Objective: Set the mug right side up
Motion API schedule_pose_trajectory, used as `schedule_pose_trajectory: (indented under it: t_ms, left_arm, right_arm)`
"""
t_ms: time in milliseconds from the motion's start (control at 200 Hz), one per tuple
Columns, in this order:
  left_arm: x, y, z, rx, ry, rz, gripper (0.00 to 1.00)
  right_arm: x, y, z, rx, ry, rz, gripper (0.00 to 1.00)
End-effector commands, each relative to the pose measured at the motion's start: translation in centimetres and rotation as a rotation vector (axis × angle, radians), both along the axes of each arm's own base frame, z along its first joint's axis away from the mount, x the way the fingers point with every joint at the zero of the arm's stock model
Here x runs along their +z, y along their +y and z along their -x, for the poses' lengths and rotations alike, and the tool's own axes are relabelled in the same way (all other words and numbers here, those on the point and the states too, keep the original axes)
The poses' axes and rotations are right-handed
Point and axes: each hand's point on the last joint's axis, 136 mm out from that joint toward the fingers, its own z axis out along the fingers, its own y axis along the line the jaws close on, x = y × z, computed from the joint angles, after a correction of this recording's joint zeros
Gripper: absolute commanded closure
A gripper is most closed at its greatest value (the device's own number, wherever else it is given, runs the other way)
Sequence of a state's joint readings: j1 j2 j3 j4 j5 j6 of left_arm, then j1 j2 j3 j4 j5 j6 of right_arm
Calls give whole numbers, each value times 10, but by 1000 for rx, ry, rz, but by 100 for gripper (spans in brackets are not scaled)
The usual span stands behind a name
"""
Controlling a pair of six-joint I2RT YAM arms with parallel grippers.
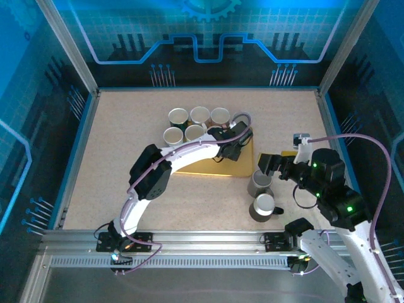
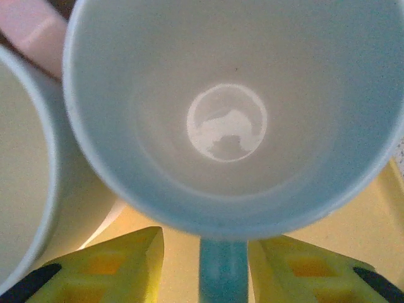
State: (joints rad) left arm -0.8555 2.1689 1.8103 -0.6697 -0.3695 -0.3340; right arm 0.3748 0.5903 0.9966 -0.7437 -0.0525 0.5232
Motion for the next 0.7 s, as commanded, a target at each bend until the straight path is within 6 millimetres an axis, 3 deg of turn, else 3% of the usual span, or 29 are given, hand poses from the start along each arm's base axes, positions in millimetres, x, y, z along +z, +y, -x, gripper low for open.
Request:
schedule_pose_trajectory:
  t_ms: [0,130,230,455,580,695]
  left_arm:
    - [39,-1,5,-7,-47,81,58]
    - [62,-1,25,-38,-22,178,58]
    - [90,5,41,-62,-31,257,58]
    - [147,44,87,-56,-18,419,57]
    - [158,75,109,-69,-66,423,56]
    - [156,95,121,-95,-109,412,54]
  right_arm:
    - [7,-5,6,5,11,62,0]
    - [-5,-5,8,30,104,133,0]
    - [-28,8,12,130,244,196,0]
    - [-86,-9,6,54,508,426,0]
    - [-110,-15,2,5,614,516,0]
    - [-136,-15,-3,8,700,605,0]
